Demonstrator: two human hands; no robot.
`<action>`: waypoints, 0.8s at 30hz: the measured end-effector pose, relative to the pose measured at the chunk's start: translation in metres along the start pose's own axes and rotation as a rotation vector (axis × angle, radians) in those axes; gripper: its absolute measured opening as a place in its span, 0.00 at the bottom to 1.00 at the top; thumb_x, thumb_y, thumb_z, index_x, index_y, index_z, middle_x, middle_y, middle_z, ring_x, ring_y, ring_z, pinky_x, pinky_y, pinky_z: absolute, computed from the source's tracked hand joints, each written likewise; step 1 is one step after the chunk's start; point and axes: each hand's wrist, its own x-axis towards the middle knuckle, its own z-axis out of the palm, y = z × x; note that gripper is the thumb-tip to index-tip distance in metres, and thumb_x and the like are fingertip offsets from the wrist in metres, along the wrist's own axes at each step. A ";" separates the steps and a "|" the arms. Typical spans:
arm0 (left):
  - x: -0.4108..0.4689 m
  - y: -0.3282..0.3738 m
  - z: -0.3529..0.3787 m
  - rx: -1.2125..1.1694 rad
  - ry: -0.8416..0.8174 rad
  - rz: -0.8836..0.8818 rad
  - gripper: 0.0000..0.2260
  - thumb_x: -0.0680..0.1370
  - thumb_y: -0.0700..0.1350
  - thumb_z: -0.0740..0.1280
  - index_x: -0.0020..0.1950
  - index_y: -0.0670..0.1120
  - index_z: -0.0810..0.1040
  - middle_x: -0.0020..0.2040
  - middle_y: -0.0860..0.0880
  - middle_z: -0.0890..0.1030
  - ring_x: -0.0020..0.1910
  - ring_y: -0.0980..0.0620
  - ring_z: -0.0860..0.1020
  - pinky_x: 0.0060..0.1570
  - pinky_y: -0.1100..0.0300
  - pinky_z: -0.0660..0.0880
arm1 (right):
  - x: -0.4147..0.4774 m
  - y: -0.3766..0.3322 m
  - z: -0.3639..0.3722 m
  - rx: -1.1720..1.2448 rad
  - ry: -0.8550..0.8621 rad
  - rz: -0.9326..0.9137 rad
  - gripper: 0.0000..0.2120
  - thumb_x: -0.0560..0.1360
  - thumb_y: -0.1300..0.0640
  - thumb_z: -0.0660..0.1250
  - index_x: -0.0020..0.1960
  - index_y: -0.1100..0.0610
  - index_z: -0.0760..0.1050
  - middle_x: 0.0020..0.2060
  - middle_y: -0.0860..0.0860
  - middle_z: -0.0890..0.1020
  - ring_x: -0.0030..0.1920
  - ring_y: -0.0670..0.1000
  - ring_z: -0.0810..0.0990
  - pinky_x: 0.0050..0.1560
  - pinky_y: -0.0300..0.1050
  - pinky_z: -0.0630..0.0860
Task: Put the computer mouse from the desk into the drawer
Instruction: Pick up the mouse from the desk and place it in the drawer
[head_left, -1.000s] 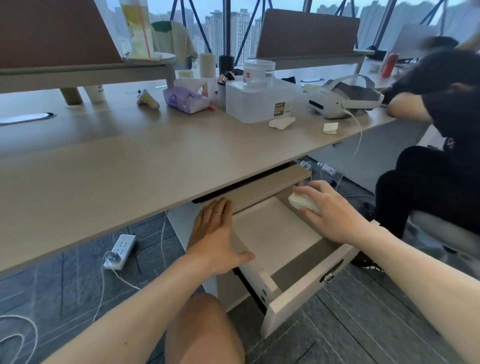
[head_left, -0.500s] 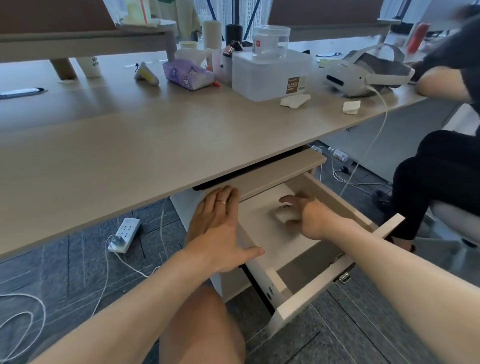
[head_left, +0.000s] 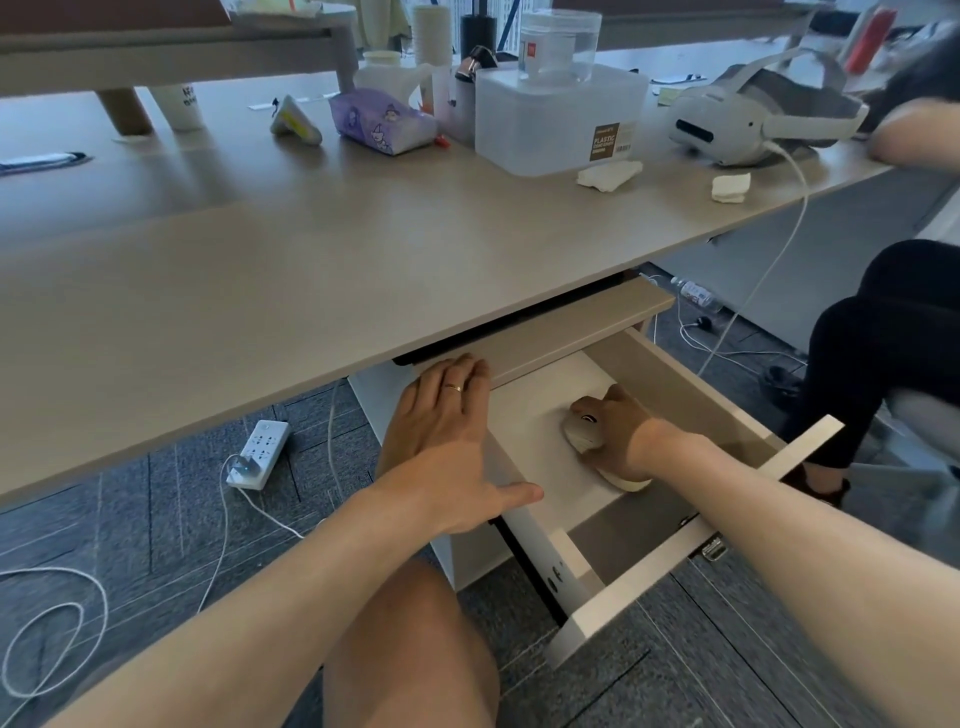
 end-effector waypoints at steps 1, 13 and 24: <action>0.000 0.000 0.000 -0.004 0.000 0.000 0.58 0.62 0.79 0.62 0.81 0.45 0.50 0.81 0.47 0.54 0.77 0.47 0.52 0.75 0.53 0.51 | 0.001 0.000 0.001 -0.011 -0.001 0.002 0.34 0.72 0.48 0.71 0.75 0.48 0.63 0.64 0.56 0.66 0.60 0.62 0.76 0.62 0.56 0.74; 0.000 -0.001 0.000 -0.007 -0.017 -0.007 0.58 0.62 0.79 0.62 0.81 0.45 0.50 0.82 0.47 0.53 0.78 0.47 0.52 0.75 0.52 0.50 | -0.020 0.004 -0.023 -0.079 -0.042 -0.048 0.45 0.70 0.49 0.74 0.79 0.44 0.52 0.74 0.55 0.59 0.67 0.62 0.73 0.62 0.53 0.75; 0.000 0.000 -0.001 0.008 -0.038 -0.011 0.59 0.63 0.80 0.61 0.81 0.45 0.48 0.82 0.47 0.52 0.78 0.47 0.51 0.75 0.52 0.49 | -0.022 0.006 -0.010 -0.111 -0.036 -0.067 0.37 0.75 0.59 0.68 0.79 0.44 0.57 0.70 0.57 0.64 0.61 0.62 0.77 0.59 0.51 0.76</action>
